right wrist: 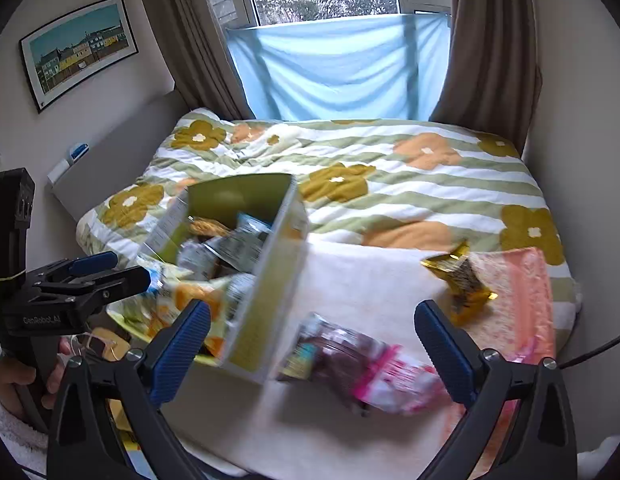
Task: Organize snacks
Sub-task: 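Move both grippers back to the remaining snacks on the table, then grasp a brown snack bag with the left gripper while the right grasps a pink strawberry candy bag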
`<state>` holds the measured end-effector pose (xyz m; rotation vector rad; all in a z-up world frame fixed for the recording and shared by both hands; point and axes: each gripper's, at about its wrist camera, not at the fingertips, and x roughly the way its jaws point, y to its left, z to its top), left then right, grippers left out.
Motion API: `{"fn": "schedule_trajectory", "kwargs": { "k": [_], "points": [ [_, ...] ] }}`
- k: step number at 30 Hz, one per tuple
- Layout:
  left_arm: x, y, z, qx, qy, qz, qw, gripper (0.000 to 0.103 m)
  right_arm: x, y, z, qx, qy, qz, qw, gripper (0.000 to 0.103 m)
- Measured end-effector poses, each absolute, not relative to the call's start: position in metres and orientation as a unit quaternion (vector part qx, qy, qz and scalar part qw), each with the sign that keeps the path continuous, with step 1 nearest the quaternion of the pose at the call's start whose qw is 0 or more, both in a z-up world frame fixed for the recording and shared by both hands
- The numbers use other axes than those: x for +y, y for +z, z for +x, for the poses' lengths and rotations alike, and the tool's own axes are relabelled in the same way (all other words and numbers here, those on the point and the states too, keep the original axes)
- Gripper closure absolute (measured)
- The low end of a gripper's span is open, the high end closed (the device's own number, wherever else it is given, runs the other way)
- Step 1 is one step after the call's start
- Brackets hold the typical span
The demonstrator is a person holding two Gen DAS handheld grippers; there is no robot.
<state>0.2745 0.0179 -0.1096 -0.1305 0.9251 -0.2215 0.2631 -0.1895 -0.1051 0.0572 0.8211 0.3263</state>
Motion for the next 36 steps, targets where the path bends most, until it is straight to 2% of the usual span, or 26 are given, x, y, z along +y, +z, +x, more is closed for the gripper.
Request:
{"fn": "schedule_trajectory", "kwargs": {
  "k": [9,16,26,31,36],
  "points": [
    [-0.067,-0.131,0.255,0.461,-0.095,-0.059,0.88,0.0,-0.262,-0.124,0.258,0.417,0.173,0.013,0.892,0.001],
    [-0.124,-0.159,0.261,0.497,-0.069,0.001,0.865,0.0,-0.287,-0.156,0.265,0.44,0.215,-0.031,0.871,0.001],
    [-0.161,-0.206,0.325,0.587,-0.066,0.094,0.801,0.0,-0.302,-0.21,0.284,0.493,0.257,-0.017,0.831,0.001],
    [-0.167,-0.232,0.349,0.625,-0.071,0.114,0.769,0.0,-0.301,-0.234,0.304,0.52,0.275,-0.004,0.809,0.001],
    [-0.169,-0.259,0.369,0.656,-0.073,0.124,0.741,0.003,-0.289,-0.253,0.317,0.531,0.298,-0.04,0.792,0.001]
  ]
}}
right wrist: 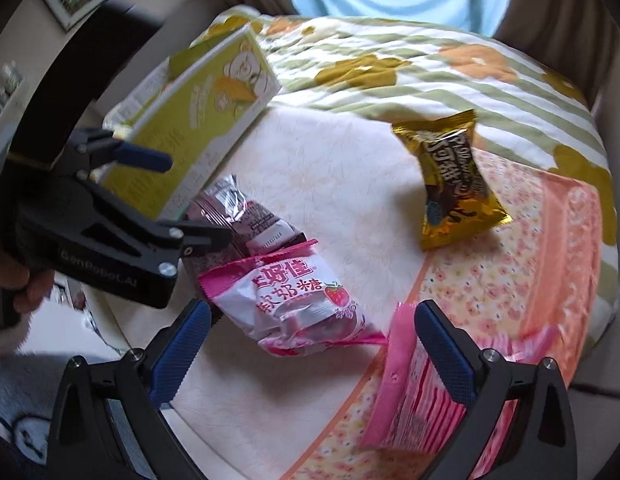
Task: Organize snacks
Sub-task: 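Grasp a brown snack bag with the left gripper while the right grasps a pink strawberry candy bag, then lift the brown bag and pink candy bag and carry them over the yellow box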
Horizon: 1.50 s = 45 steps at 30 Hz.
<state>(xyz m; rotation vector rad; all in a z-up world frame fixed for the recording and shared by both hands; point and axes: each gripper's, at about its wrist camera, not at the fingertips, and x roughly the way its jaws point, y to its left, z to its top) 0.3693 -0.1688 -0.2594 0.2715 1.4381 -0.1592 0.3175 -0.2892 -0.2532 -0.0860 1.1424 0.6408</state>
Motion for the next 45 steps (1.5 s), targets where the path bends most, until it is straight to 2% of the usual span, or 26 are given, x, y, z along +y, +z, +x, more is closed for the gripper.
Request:
{"fn": "schedule_trajectory", "kwargs": {
  "k": [3,13,28,33,40,42,45],
  "points": [
    [-0.169,-0.275,0.376,0.675,-0.072,0.129,0.723,0.006,-0.282,-0.268,0.325,0.544,0.314,-0.05,0.776,0.001],
    [-0.161,-0.311,0.382,0.716,-0.06,0.098,0.688,0.007,-0.261,-0.303,0.34,0.577,0.341,-0.118,0.733,0.001],
    [-0.163,-0.316,0.361,0.682,-0.069,0.102,0.721,0.008,-0.251,-0.325,0.335,0.588,0.391,-0.155,0.691,0.001],
    [-0.159,-0.31,0.353,0.665,-0.067,0.1,0.737,0.022,-0.25,-0.326,0.335,0.58,0.399,-0.163,0.691,0.001],
    [-0.154,-0.298,0.342,0.658,-0.061,0.087,0.745,0.026,-0.245,-0.328,0.318,0.57,0.4,-0.175,0.696,0.002],
    [-0.155,-0.291,0.336,0.655,-0.058,0.076,0.75,0.027,-0.245,-0.329,0.315,0.569,0.399,-0.174,0.698,0.004],
    [-0.154,-0.283,0.332,0.65,-0.064,0.055,0.755,0.027,-0.247,-0.324,0.301,0.56,0.389,-0.199,0.704,0.021]
  ]
}}
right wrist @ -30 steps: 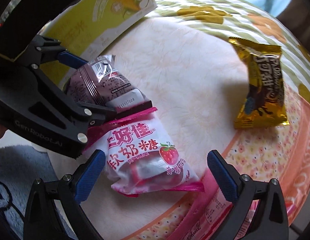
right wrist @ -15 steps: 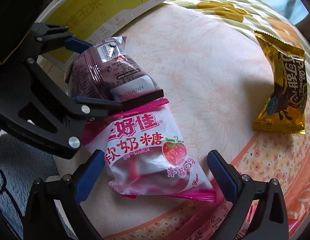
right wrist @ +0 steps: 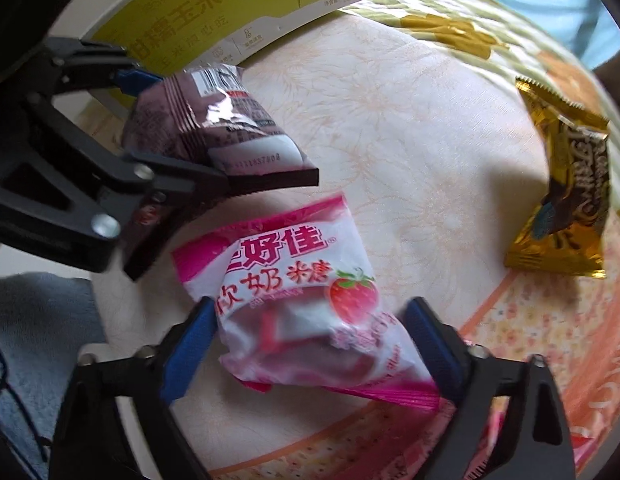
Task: Organize snacks
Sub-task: 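Lift the brown bag and pink candy bag and carry them over the yellow box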
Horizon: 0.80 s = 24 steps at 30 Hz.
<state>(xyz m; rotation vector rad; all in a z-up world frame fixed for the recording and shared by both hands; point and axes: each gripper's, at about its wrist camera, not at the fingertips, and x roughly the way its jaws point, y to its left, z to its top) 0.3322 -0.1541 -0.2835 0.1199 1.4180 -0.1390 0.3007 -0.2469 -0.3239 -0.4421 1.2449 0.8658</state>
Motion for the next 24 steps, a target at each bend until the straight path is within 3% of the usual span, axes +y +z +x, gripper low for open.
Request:
{"fn": "schedule_trajectory", "kwargs": {
  "k": [5,8,17,24],
  "points": [
    [-0.155,-0.275,0.327,0.64,-0.064,0.053,0.764,0.027,-0.25,-0.316,0.295,0.559,0.389,-0.219,0.699,0.045],
    [-0.154,-0.262,0.326,0.628,-0.062,0.05,0.774,0.027,-0.255,-0.309,0.29,0.556,0.383,-0.211,0.707,0.052],
    [-0.151,-0.215,0.334,0.58,-0.062,0.036,0.812,0.027,-0.274,-0.264,0.279,0.538,0.331,-0.186,0.752,0.054],
    [-0.127,-0.141,0.335,0.511,-0.069,-0.001,0.857,0.027,-0.284,-0.202,0.282,0.495,0.297,-0.171,0.798,0.054]
  ]
}}
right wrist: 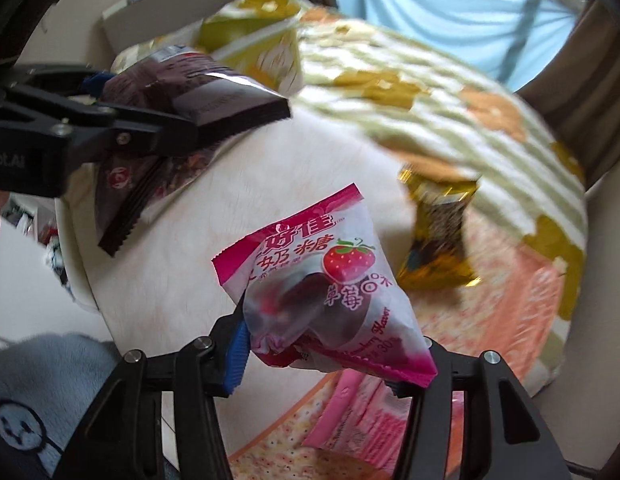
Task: Organize snacks
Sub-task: 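Lift the brown bag and pink candy bag and carry them over the yellow box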
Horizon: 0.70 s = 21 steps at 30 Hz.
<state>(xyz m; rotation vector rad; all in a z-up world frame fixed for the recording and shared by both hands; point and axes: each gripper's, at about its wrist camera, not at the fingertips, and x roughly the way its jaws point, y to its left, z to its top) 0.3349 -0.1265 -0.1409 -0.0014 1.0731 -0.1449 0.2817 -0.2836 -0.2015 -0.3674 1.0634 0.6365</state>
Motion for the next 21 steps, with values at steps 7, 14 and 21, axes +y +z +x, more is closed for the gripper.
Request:
{"fn": "schedule_trajectory", "kwargs": {
  "k": [7,14,21],
  "points": [
    [-0.062,-0.086,0.351,0.457,-0.062,-0.019,0.887,0.026,-0.246,-0.145,0.301,0.452,0.272,-0.169,0.832,0.054],
    [0.032,-0.072,0.375,0.449,-0.042,-0.031,0.892,0.026,-0.167,-0.113,0.334,0.431,0.272,-0.131,0.85,0.053],
    [0.123,-0.096,0.401,0.481,-0.039,-0.04,0.875,0.026,-0.086,-0.119,0.365,0.46,0.248,-0.081,0.849,0.053]
  ]
}}
